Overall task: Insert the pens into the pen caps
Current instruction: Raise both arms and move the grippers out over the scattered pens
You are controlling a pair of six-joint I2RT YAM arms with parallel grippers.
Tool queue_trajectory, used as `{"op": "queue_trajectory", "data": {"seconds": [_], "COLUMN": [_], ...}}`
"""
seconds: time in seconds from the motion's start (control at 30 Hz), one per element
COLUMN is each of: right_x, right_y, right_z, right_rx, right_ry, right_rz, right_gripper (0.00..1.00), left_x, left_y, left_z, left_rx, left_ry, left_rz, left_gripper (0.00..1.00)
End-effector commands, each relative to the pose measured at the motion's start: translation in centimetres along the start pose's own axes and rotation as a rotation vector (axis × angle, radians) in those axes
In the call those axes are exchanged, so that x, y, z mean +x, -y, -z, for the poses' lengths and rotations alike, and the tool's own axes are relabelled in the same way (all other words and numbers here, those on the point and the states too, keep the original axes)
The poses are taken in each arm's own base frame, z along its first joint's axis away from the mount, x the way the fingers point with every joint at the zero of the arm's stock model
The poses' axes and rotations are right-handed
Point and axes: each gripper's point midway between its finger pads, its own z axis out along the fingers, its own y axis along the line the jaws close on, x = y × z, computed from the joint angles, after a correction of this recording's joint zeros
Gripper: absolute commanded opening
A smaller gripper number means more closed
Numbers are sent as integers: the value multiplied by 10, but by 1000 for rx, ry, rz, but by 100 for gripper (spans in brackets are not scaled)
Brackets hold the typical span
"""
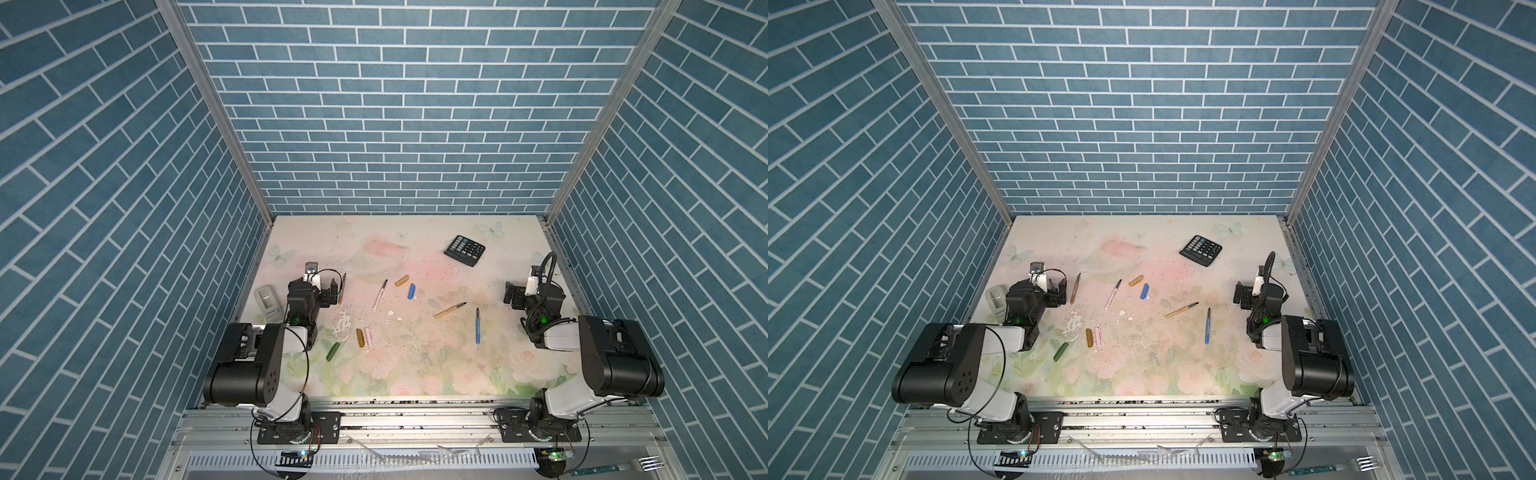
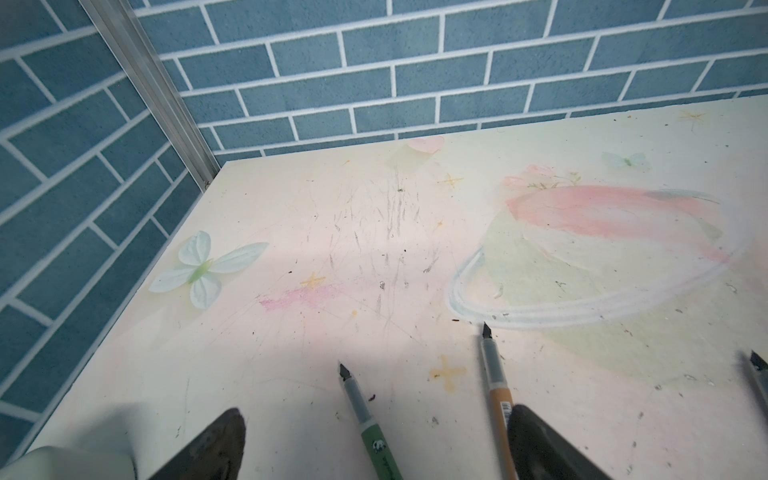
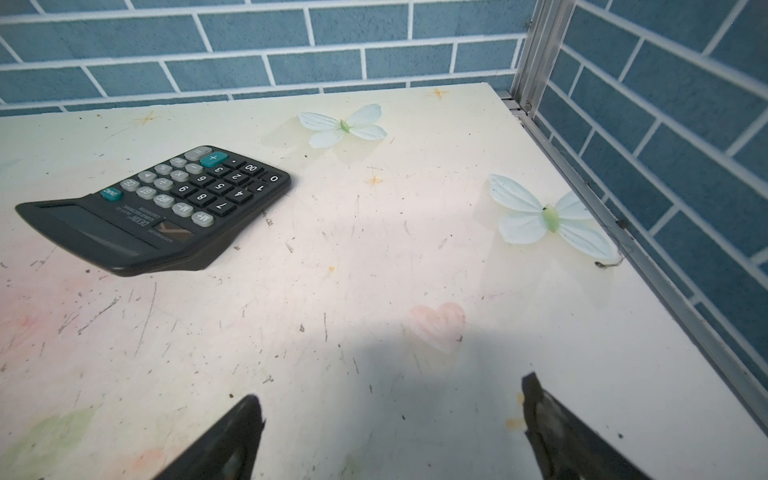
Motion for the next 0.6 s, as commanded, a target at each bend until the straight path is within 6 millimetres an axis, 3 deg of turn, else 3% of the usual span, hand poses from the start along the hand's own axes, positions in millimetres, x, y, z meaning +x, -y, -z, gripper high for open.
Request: {"op": "queue_trajectory", "data": {"seconds": [0.0,0.13,0.2,0.27,0.33,0.43,0.57], "right_x": [-13,-19,-25,-30,-52,-100,-134], "right_y": [9,32,34,28,33,40,34], "right_z": [0,11,14,16,23,38,68], "right_rx": [47,185,200,210,278,331,299], "right_ry": [38,65,48,12,-27,-31,-89], "right_rz": [-3,-56,-55,-17,-16,-94,-274], "right_gripper": [99,99,99,99,99,99,99], "left_x": [1,-3,-22,-54,-83,-127,-160], "left_y": [-1,-3,-7,-12,-12,-16,-30], "left_z": [-2,0,7,15,27,51,91], "left_rx": [3,-11,-19,-29,-8,-5,-61], "left_ry": [-10,-16,-50,-58,-45,-14,-31], "left_rz": [4,12,12,19,32,105,355], "left_gripper": [99,100,99,100,100,99,100]}}
